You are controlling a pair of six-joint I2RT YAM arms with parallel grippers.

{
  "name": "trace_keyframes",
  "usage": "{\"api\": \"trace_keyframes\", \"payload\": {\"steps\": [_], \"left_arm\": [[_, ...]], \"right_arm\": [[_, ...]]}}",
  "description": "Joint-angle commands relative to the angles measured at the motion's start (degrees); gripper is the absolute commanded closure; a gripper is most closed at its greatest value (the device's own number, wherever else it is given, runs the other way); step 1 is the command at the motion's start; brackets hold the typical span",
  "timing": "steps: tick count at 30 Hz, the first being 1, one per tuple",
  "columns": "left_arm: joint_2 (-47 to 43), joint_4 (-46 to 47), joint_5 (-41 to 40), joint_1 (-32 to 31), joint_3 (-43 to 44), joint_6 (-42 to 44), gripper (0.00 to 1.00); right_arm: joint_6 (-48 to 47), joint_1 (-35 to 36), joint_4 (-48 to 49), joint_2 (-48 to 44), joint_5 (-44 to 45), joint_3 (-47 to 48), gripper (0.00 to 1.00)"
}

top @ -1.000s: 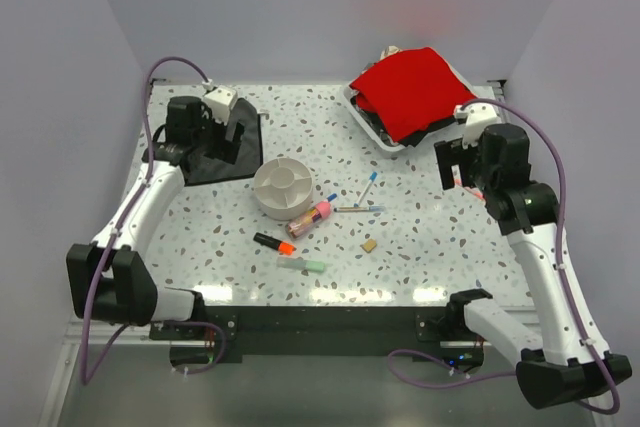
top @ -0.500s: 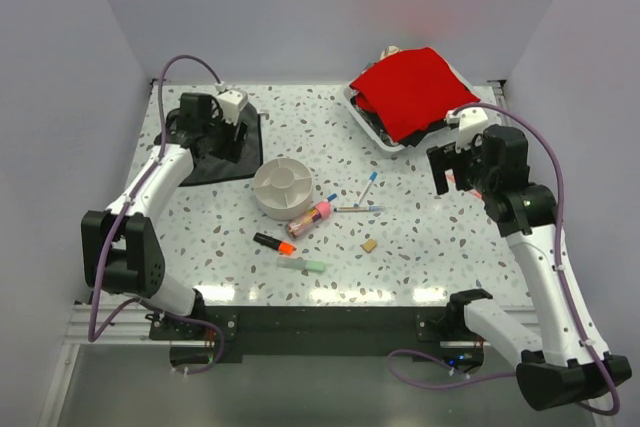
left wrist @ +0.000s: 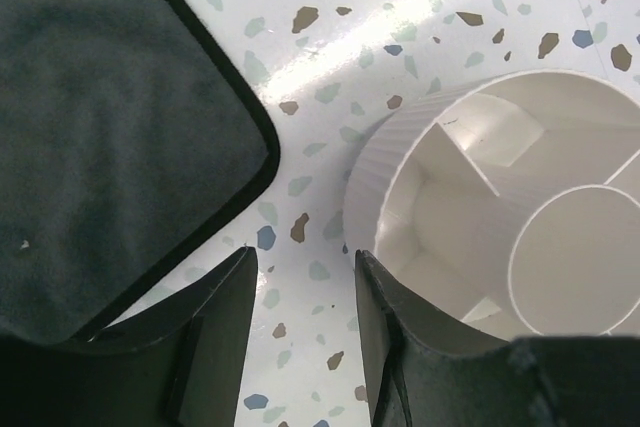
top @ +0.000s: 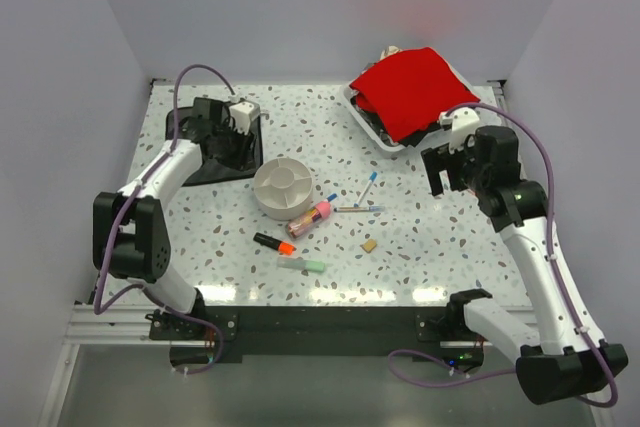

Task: Sort the stationery into containers
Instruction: Move the storage box to the center of the board.

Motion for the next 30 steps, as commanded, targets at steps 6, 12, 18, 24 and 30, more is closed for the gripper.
{"api": "trace_keyframes", "payload": {"steps": [6, 12, 18, 24, 30], "left_arm": [[1.3, -0.8, 1.2, -4.2, 4.0, 0.4, 0.52], [3.6, -0.3, -2.3, -6.1, 3.5, 0.9, 0.50], [7.8, -1.4, -2.7, -6.6, 9.2, 1.4, 0.75], [9.4, -0.3, -1.7, -7.7, 13.9, 1.2, 1.00], [15.8, 0.9, -4.1, -10.5, 22.4, 2.5, 1.00]], "right_arm": [[-0.5, 0.0, 3.0, 1.0, -1.2, -0.6, 0.03], [-0.4, 0.1, 3.2, 0.8, -1.3, -1.5, 0.03], [-0.4, 0.0, 3.1, 0.5, -1.0, -1.8, 0.03], [-0.6, 0.0, 3.4, 0.2, -0.7, -3.0, 0.03], [-1.2, 0.1, 5.3, 1.2, -0.5, -4.1, 0.04]]}}
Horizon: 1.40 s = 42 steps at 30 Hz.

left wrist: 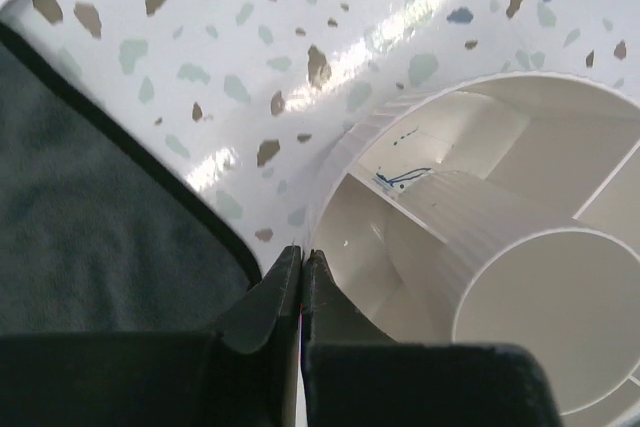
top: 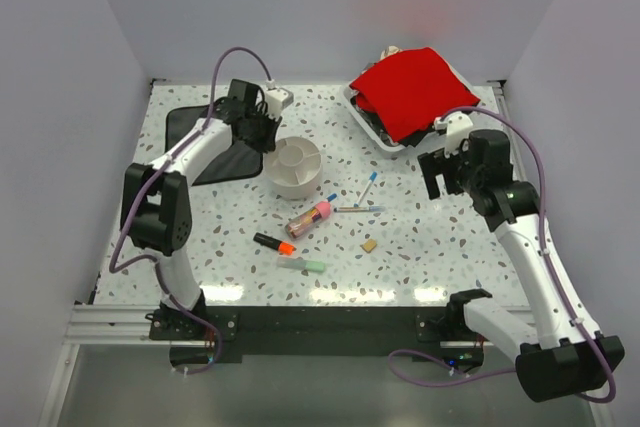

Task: Sort the stationery into containers
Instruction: Move the storage box to the center of the board, then pick up the pen from the center of the board.

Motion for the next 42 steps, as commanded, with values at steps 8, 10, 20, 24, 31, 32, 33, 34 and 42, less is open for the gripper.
{"api": "trace_keyframes", "payload": {"steps": [8, 10, 20, 24, 31, 32, 33, 34, 42], "left_arm": [[11.2, 3.5, -1.5, -3.6, 15.8, 2.6, 1.00], [11.8, 3.7, -1.8, -3.8, 16.3, 2.6, 0.99], [1.9, 6.0, -10.0, -3.8, 16.0, 1.2, 0.25], [-10.9, 5.2, -4.3, -3.8, 8.4, 1.8, 0.27], [-20.3, -4.5, 7.8, -10.2, -5.9, 8.3, 0.24], [-20.8, -5.2, 9.2, -10.9, -6.7, 8.5, 0.23], [-21.4, -5.9, 9.4, -12.2, -7.6, 8.6, 0.20], [-22.5, -6.3, 9.2, -13.0, -9.2, 9.6, 0.19], [-22.5, -12.1, 3.7, -20.9, -12.0, 16.3, 0.16]], "right_arm": [[-6.5, 0.1, 2.3, 1.3, -3.2, -1.0, 0.03], [-7.7, 0.0, 1.3, 1.2, -5.5, -1.3, 0.03], [-7.0, 0.1, -1.4, 1.3, -12.4, -2.4, 0.04], [-8.3, 0.1, -2.1, 0.7, -15.8, -3.9, 0.05], [-9.3, 0.0, -1.5, 3.0, -19.5, -3.8, 0.08], [-9.4, 0.0, -1.8, 3.3, -20.2, -3.8, 0.09], [-9.6, 0.2, -1.9, 4.1, -21.0, -3.8, 0.09], [-9.8, 0.1, -2.2, 4.3, -22.2, -3.9, 0.10], [-13.3, 0.2, -5.3, 4.2, -25.2, -4.4, 0.14]]}}
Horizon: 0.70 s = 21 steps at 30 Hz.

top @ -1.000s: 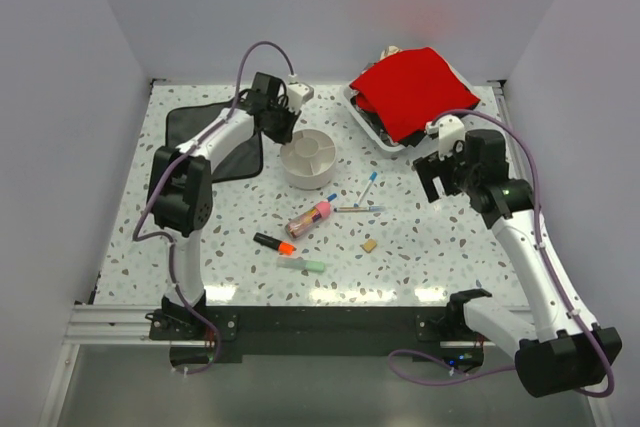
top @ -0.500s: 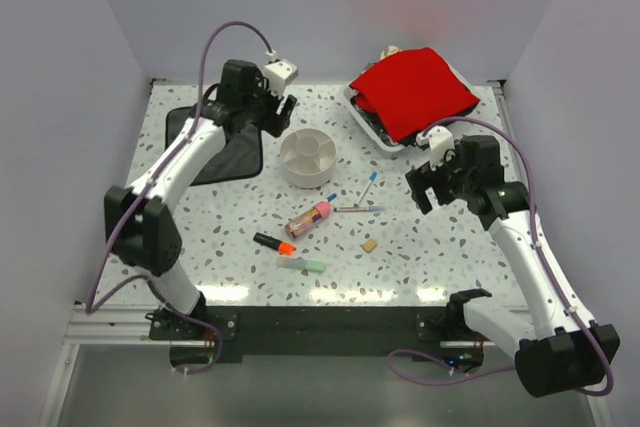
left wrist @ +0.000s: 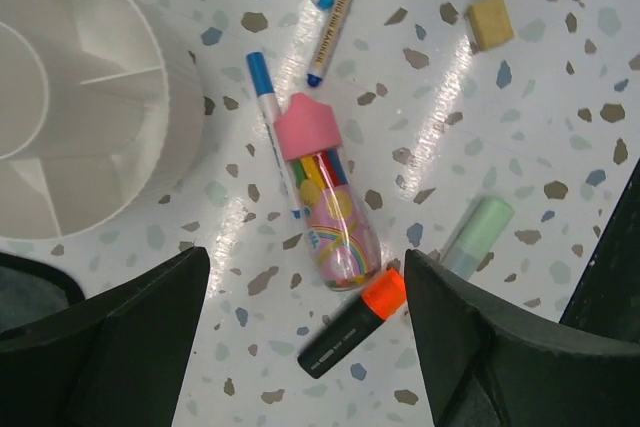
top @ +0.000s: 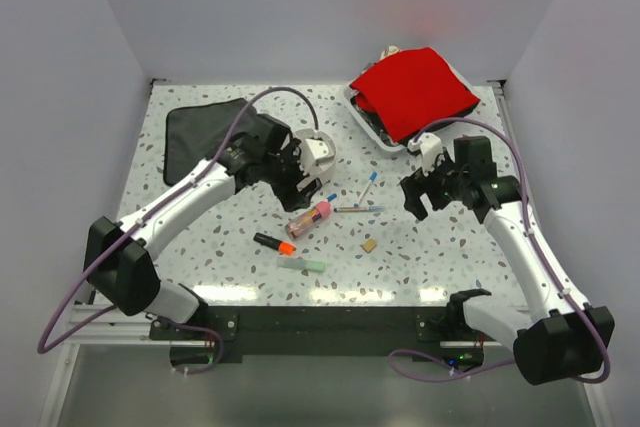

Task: Sort the stationery into containers
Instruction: Pick up the pen from the center of the board.

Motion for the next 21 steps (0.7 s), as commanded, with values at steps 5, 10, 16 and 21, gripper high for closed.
{"api": "trace_keyframes", "payload": {"steps": [5, 10, 16, 21], "left_arm": [[-0.9, -14.4, 2.0, -2.5, -2.0, 16.6, 0.23], [-1.4, -8.7, -0.1, -9.3, -6.2, 22.9, 0.25], [-1.0, -1.7, 0.6, -14.2, -10.6, 22.7, 0.26], [1.3, 1.6, 1.5, -16.0, -13.9, 22.2, 0.28]], "right_arm": [[-5.6, 1.5, -5.3, -1.8, -5.0, -0.9, 0.17], [-5.3, 1.5, -4.5, -1.7, -4.6, -1.5, 0.17], [-5.9, 1.4, -4.8, -1.5, -1.7, 0.7, 0.17], [6.1, 1.2, 0.0, -3.2, 1.2, 2.1, 0.16]]}}
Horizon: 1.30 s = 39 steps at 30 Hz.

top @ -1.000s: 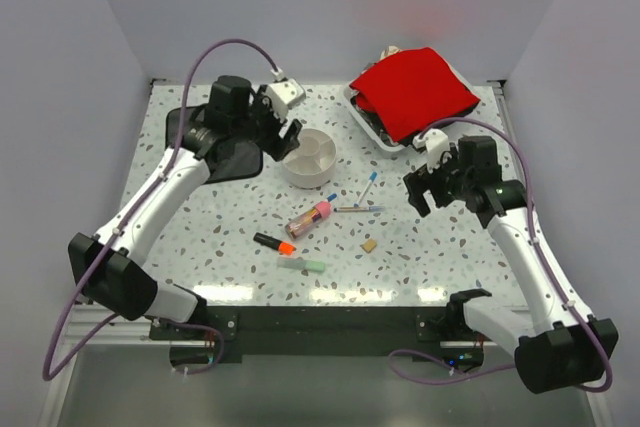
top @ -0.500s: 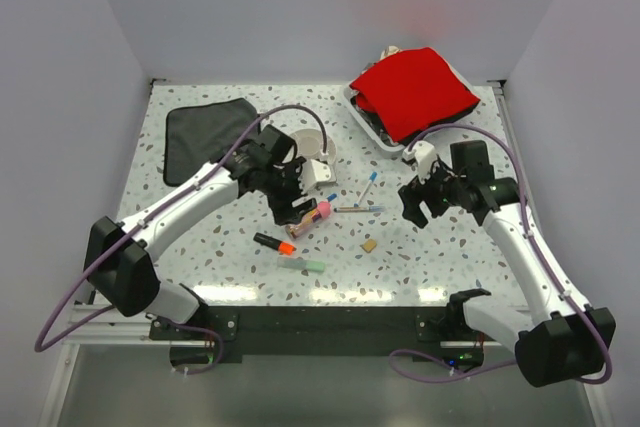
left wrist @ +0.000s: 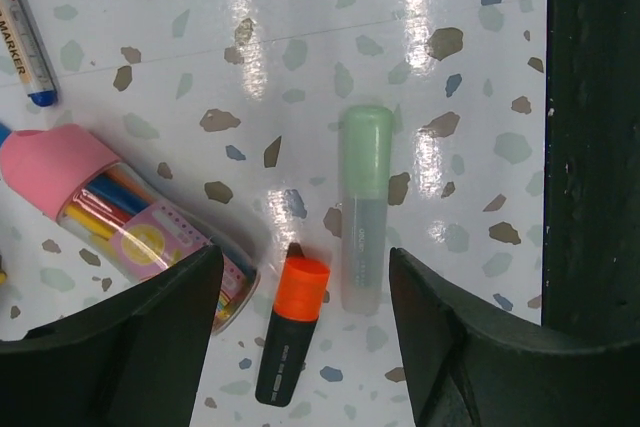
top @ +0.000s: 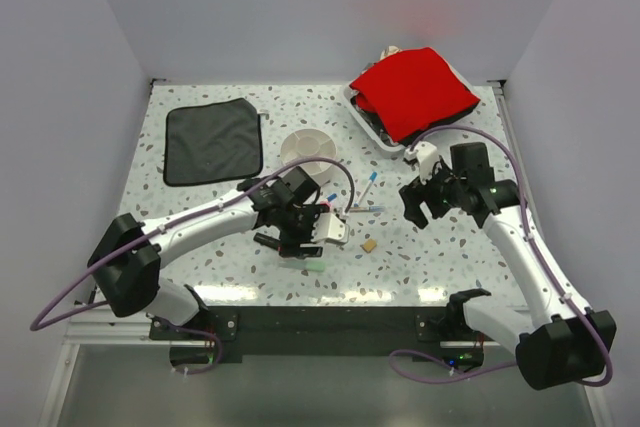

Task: Sort the stationery into containers
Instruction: Pick up the pen from the center of the board.

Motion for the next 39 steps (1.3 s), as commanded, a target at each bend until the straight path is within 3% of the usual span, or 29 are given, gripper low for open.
{"api": "trace_keyframes", "payload": {"steps": [1, 6, 12, 19, 26, 29, 33, 39], "left_arm": [[1.3, 7.0, 0.9, -2.3, -2.4, 0.9, 0.28], [3.9, 10.4, 1.4, -5.4, -3.8, -0.8, 0.29], [7.1, 12.0, 0.9, -7.6, -3.7, -1.4, 0.32], [9.4, 13.7, -0.7, -8.1, -5.5, -2.6, 0.46], [11.9, 14.2, -3.3, -8.1, -6.4, -4.3, 0.48], [12.6, 14.9, -2.5, -8.2, -5.9, -5.3, 0.59], [13.1, 11.1, -0.2, -8.1, -2.3, -5.0, 0.99], [8.7, -3.0, 4.6, -5.3, 12.4, -6.0, 1.00]], "right_arm": [[9.8, -0.2, 3.8, -1.8, 0.6, 4.0, 0.16], [18.3, -0.6, 7.1, -2.1, -1.6, 5.3, 0.15], [17.8, -0.7, 6.7, -1.6, -1.3, 7.5, 0.15], [17.2, -0.9, 5.1, -4.3, -0.1, 7.1, 0.14], [17.5, -1.4, 5.3, -5.8, -0.2, 5.6, 0.14], [17.4, -1.4, 5.3, -5.6, -0.3, 5.8, 0.14], [16.5, -1.4, 4.8, -4.8, 0.3, 7.1, 0.14], [14.8, -1.4, 4.8, -3.0, 2.1, 9.3, 0.14]]}}
